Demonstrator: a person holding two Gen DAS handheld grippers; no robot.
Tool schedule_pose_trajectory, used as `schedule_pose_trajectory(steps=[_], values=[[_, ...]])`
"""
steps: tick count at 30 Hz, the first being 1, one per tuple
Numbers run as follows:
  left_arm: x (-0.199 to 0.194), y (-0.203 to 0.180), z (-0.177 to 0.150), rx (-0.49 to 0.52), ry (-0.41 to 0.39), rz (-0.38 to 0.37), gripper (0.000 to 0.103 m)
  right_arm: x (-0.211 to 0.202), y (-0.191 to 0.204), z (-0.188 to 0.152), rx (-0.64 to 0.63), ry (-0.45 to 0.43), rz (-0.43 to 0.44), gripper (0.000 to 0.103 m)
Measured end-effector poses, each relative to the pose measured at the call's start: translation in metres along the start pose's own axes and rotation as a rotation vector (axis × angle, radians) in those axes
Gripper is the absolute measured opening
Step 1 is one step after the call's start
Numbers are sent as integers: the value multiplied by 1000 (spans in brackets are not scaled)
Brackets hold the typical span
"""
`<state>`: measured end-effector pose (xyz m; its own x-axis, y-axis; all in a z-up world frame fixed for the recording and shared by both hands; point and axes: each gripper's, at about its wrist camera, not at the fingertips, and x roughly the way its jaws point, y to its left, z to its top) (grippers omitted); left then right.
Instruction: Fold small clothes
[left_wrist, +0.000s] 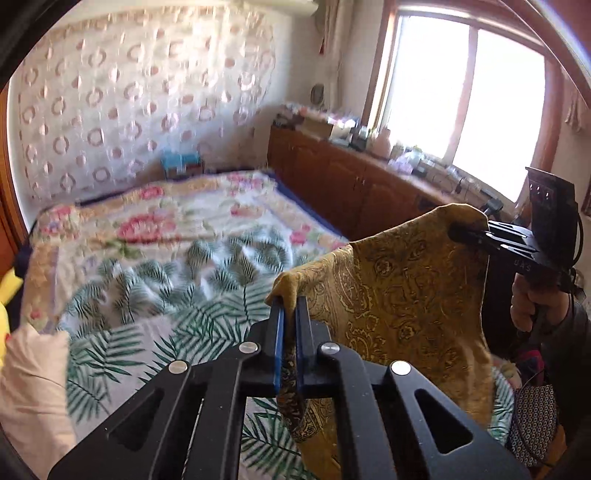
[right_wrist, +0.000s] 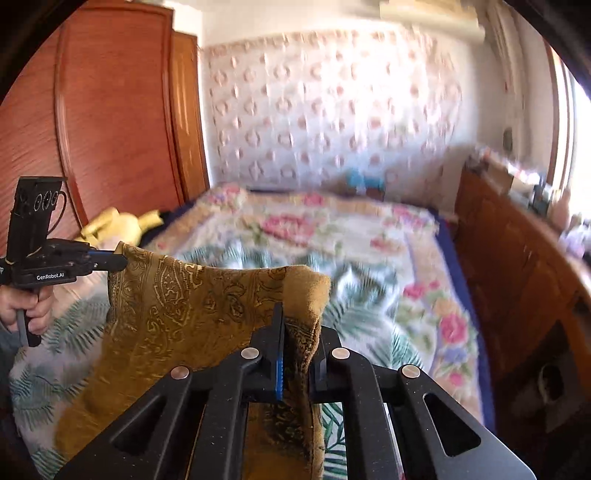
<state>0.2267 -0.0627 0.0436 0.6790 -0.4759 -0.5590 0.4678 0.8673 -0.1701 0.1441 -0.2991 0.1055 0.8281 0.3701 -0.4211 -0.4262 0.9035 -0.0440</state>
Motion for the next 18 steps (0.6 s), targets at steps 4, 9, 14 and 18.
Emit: schedule_pose_trajectory(steps=[4,9,14,18], values=[[-75,-23,16,49,-132,12,6,-64,20,24,-35,-129,-9,8],[-165,-44,30,90,-285,53,6,-134,47,44,-63,-260,-50,8],[-227,-62,22,144,-355,77,6,-189,76,48,-120,-323,-28,8],[-265,-69,16,174,-395,83,6,-218,90,43,-172,-350,-6,8]])
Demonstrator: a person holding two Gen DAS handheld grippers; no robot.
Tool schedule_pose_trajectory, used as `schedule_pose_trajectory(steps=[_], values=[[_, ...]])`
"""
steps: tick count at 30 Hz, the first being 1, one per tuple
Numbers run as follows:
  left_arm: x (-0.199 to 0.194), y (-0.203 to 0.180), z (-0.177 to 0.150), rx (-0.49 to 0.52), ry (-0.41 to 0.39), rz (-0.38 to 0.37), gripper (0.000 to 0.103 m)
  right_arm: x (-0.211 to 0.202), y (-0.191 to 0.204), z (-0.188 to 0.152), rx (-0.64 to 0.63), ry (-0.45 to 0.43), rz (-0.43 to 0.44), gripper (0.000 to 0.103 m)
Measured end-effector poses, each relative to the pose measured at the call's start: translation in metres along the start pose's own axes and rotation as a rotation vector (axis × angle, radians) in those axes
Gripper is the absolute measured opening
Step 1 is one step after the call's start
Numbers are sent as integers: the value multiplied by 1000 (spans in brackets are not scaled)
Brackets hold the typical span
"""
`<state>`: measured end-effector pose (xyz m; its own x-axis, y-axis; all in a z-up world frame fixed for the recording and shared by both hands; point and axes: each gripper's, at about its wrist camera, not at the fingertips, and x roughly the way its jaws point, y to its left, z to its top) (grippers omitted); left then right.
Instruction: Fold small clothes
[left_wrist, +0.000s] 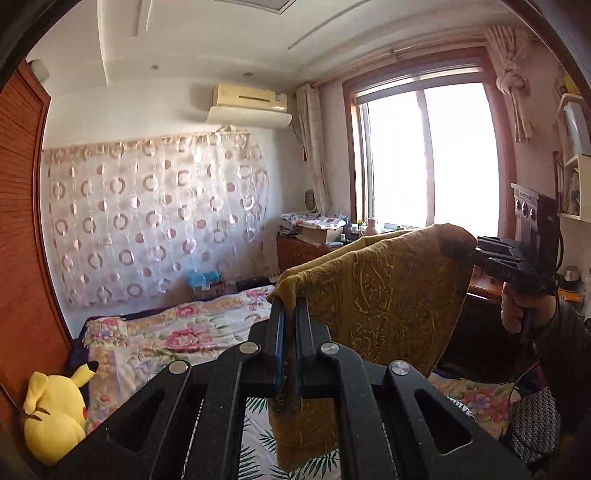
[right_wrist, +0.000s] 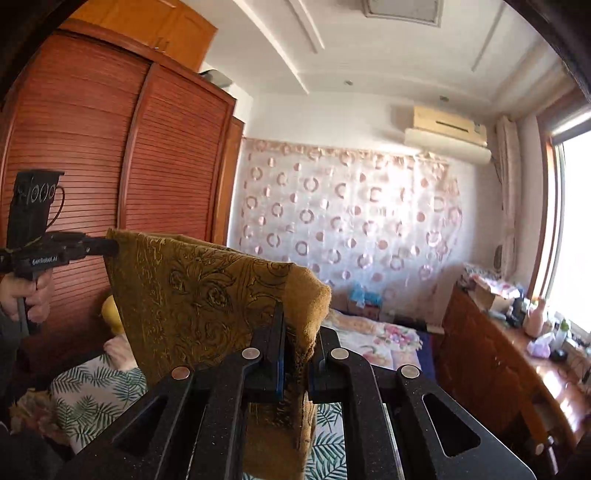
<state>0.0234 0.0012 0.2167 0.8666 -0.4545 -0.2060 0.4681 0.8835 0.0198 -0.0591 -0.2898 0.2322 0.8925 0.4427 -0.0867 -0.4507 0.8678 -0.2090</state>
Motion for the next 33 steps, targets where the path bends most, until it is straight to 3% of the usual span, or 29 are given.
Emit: schedule_pose_trajectory(steps=[4,8,11,14,16,18,20,23,26,33], values=[[-19,7,11,11,-28,17,6,-14,-6,10,-16,-27,36,8],[6,29,-5,-6,9,56,6,17,-22,1,-20,8,52,8],[42,53,-34,-39,75,90,6,62,-24,-19,-18,92,61,8],[96,82,-73,-47,157,174,10,125,-25,-45,21,204,39,9],[138,111,-108,-83,275,253,15,179,-32,-75,69,344,-8,24],[162,130,-140,-144,374,246,16,216,-41,-108,86,442,-74,28],[172,141,-170,-181,423,235,21,230,-49,-133,115,489,-67,28],[170,143,-200,-193,460,219,43,227,-51,-157,117,522,-42,28],[158,134,-217,-195,483,213,55,215,-47,-165,108,539,-1,28],[119,91,-238,-167,495,189,58,174,-14,-179,140,536,103,34]])
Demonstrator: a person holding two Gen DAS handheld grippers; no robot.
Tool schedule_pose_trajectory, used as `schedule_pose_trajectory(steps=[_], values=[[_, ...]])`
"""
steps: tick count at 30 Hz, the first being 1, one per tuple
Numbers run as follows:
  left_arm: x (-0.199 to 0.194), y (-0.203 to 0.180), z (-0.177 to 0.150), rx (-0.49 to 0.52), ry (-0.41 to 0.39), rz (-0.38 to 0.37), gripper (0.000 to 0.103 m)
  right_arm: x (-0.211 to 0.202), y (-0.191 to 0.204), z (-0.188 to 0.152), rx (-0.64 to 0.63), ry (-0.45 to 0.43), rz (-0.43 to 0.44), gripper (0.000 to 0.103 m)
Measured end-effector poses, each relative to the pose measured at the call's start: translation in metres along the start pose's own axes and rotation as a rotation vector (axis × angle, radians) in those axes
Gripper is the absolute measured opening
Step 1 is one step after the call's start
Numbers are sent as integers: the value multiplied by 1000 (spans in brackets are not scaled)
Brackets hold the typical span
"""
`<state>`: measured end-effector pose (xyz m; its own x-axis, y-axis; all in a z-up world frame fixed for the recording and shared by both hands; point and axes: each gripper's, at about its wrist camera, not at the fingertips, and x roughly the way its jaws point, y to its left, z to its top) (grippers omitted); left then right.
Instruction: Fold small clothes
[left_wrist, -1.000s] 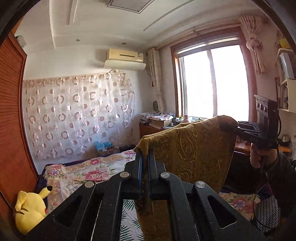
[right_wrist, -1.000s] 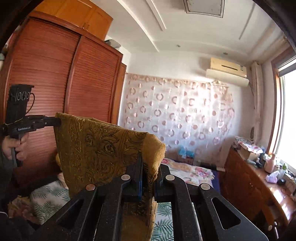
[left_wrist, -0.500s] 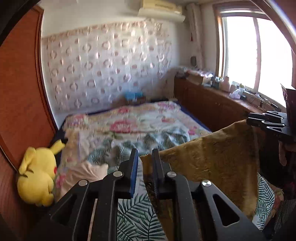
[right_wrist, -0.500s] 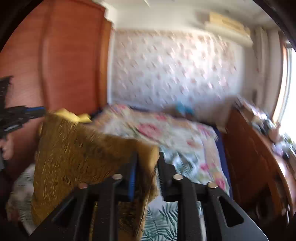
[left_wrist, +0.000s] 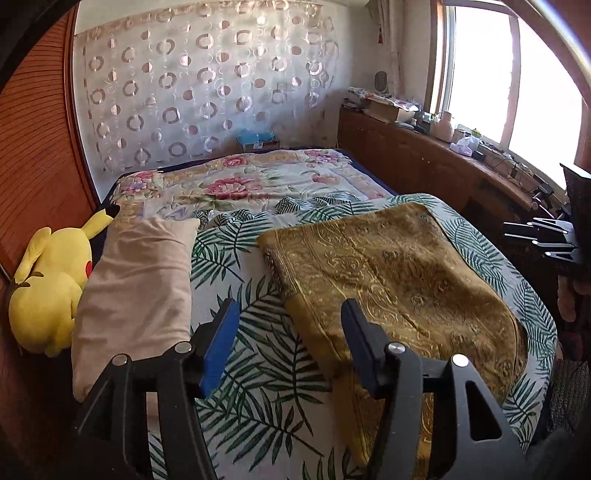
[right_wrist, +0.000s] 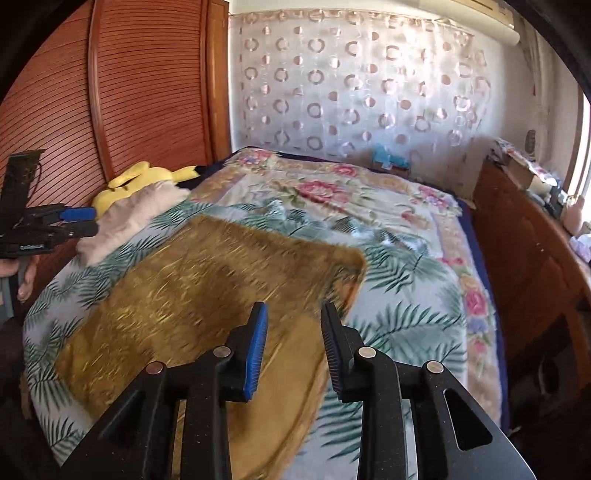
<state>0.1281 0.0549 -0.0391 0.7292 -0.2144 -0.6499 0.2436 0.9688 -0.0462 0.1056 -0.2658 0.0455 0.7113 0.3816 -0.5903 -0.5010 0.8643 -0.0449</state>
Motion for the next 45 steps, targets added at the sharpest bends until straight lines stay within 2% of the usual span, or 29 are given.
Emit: schedule_pose_trajectory(steps=[9,14,20,22,27,31,36,40,45], values=[[1,-29,-59,16,47,-85,58,13,4,-41,-27,80,35,35],[3,-36,-83,-17,108,-141,47,8,-11,-47,3,87,33,35],[-2,-38,-95,-38,142,-174,43,0,-19,-58,17,84,24,35],[-4,-41,-100,-33,144,-186,38,2,-19,-68,26,85,22,35],[-12,-46,-105,-37,144,-206,4,1,-10,-78,47,66,22,35],[-35,-48,-106,-43,87,-225,3,5,-9,-85,61,65,28,35],[-39,-47,-106,-47,88,-219,3,4,-6,-85,47,70,19,35],[-35,-45,-104,-48,93,-216,3,-3,-4,-89,55,72,28,47],[-29,-43,-110,-62,112,-219,3,-11,1,-97,42,83,-10,53]])
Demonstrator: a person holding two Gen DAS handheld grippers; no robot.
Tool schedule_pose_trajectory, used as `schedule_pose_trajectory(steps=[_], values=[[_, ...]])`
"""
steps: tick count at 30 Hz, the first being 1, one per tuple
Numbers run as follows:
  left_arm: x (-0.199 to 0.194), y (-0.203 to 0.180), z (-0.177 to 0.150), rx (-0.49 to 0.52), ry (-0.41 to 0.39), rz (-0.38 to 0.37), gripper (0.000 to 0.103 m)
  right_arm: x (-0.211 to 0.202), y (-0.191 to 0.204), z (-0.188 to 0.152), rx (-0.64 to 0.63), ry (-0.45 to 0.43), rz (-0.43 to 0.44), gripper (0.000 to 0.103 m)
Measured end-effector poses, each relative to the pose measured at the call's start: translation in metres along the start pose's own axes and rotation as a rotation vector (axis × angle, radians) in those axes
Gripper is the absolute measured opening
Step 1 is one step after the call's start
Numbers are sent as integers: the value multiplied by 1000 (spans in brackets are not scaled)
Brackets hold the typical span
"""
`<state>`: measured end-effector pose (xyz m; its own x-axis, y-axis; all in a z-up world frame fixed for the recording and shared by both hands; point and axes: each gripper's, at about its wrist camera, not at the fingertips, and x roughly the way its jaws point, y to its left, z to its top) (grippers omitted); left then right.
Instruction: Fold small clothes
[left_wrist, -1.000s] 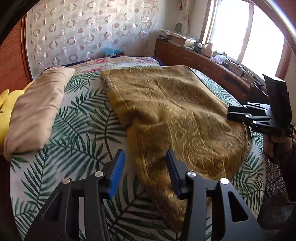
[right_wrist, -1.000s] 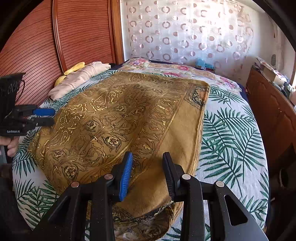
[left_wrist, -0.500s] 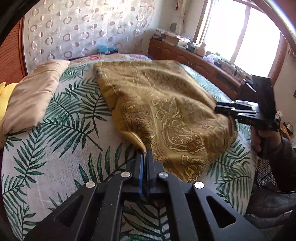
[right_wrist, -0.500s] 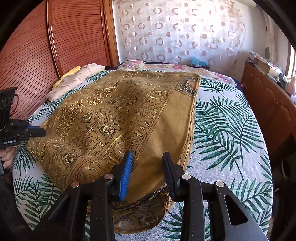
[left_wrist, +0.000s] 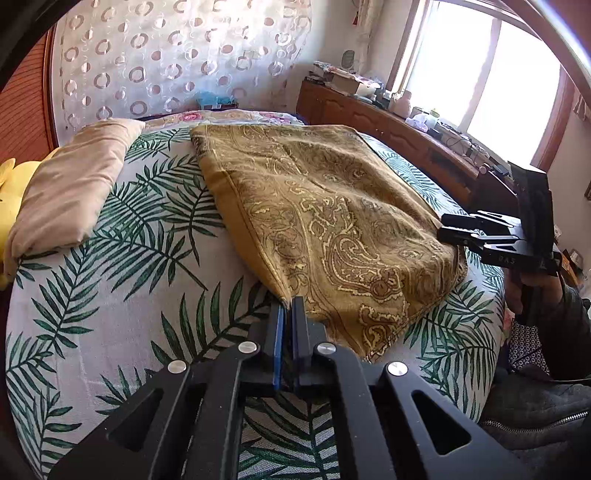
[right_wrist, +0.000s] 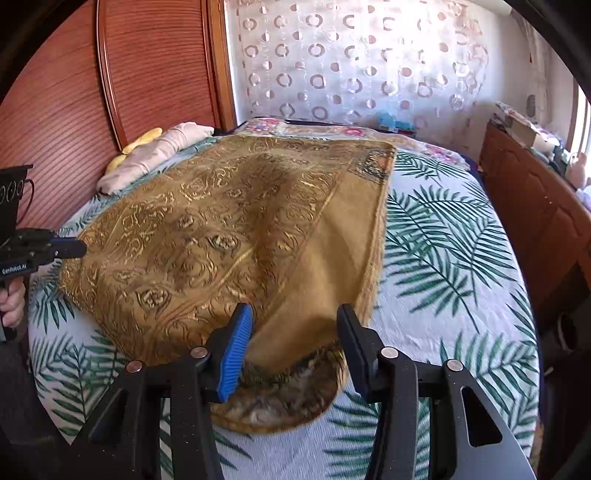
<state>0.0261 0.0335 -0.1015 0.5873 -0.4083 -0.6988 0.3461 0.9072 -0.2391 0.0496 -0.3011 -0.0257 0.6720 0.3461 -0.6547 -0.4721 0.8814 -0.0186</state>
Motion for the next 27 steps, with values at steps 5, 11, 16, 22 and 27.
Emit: schedule_pose_trajectory(steps=[5,11,16,22,27], values=[[2,6,-6,-17,17,-9,7,-5,-4,-10,19,9,-23,57],[4,6,-11,-23,36,-2,24,-10,-10,-19,60,36,-24,62],[4,-2,-12,7,53,-38,37,-13,-10,-19,71,44,-13,63],[4,-11,-13,44,54,-53,29,-23,-7,-16,59,2,-6,63],[-6,-15,6,38,14,-102,9,-37,-1,-8,38,-49,23,63]])
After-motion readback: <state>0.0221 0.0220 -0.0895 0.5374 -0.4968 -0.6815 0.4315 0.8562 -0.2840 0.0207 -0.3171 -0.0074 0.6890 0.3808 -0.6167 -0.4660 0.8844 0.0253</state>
